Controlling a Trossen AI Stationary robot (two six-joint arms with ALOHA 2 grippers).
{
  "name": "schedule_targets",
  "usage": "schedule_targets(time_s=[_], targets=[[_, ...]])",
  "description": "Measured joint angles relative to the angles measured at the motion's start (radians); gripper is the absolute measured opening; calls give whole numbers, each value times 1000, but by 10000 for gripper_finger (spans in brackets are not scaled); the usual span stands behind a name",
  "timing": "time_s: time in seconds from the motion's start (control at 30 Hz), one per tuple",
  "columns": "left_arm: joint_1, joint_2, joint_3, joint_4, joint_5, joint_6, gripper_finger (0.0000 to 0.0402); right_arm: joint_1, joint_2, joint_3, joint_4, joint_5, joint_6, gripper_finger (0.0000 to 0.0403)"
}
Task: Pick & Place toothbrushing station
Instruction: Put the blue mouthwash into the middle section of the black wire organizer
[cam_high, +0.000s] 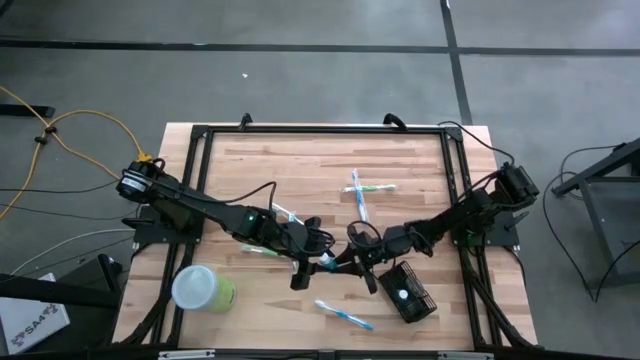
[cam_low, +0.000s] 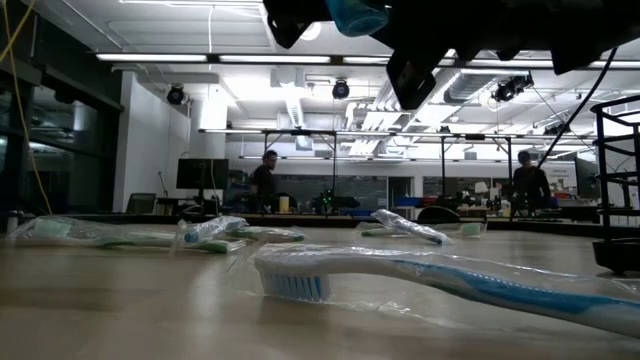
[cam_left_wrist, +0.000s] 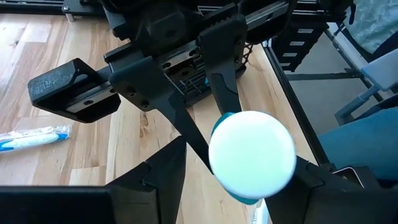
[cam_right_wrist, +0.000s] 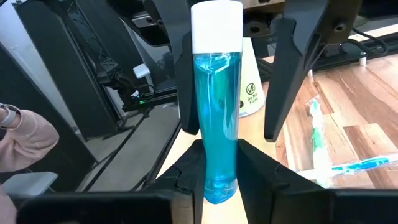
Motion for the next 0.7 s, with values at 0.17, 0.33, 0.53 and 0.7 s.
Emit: schedule_targets(time_s=[0.17,0.33,0.53,0.7], targets=[[0,0,0,5,1,0,175,8,-1,0,4,11,-5,67],[0,-1,0,7,2,0,175,12,-2,0,11,12,-5,66],[-5,-1,0,6,6,-1,175,12,-2,-1,11,7,-5,66],[-20,-2,0,-22,6,0,175,14,-12,-2,10,-8,-8,66]])
